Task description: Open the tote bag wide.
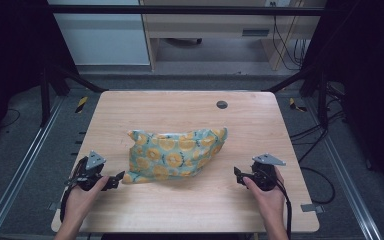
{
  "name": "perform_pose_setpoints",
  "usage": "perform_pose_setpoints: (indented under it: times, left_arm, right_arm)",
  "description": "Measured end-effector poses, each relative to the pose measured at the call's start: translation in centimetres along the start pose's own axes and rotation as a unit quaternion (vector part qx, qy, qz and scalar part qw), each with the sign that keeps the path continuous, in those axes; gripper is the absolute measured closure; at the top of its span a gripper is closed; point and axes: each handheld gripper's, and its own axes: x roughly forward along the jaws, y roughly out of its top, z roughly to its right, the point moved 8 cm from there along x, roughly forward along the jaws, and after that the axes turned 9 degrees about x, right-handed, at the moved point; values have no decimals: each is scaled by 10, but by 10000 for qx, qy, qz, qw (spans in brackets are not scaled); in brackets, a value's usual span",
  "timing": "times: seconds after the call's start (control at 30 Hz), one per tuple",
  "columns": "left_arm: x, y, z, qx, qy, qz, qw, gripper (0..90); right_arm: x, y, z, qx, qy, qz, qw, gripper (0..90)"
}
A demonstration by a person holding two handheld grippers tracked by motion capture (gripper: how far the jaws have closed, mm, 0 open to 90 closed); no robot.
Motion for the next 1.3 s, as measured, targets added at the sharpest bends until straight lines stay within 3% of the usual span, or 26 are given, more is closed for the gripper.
perform_pose_setpoints:
  times: [0.17, 0.33, 0.53, 0.57, 0.63, 0.67, 0.77, 0.87, 1.07, 1.3]
  left_arm:
    - [-1, 1, 1, 65, 11, 25, 10000, 66]
    - [-1, 1, 0, 24, 15, 46, 10000, 66]
    - [-2, -3, -3, -35, 58, 7, 10000, 67]
    - [-2, -3, -3, -35, 58, 7, 10000, 66]
    - [-1, -4, -2, -37, 56, -30, 10000, 66]
    - [-2, -3, -3, 14, 69, -45, 10000, 67]
    - [-4, 0, -5, 24, 97, 15, 9999, 67]
    - [-3, -1, -5, -18, 79, -2, 10000, 67]
    - [-3, -2, -6, -53, 81, -20, 10000, 68]
    - [-4, -3, -7, -109, 93, -28, 9999, 70]
  right_arm:
    - [-1, 1, -2, -67, 38, 19, 10000, 154]
    - [-9, 10, -12, -331, 150, -44, 9993, 159]
    - [-31, 49, -26, -570, 266, 19, 9980, 192]
    - [-31, 49, -26, -570, 266, 19, 9980, 192]
    - [-41, 69, -38, -612, 480, 5, 9970, 194]
    - [-45, 81, -46, -801, 530, -40, 9954, 204]
    - [-48, 101, -60, -1028, 606, -96, 9928, 247]
    - [-51, 122, -78, -1088, 800, -79, 9908, 270]
    - [-43, 152, -104, -1311, 968, -96, 9866, 329]
    - [-14, 161, -128, -1396, 1225, -384, 9819, 347]
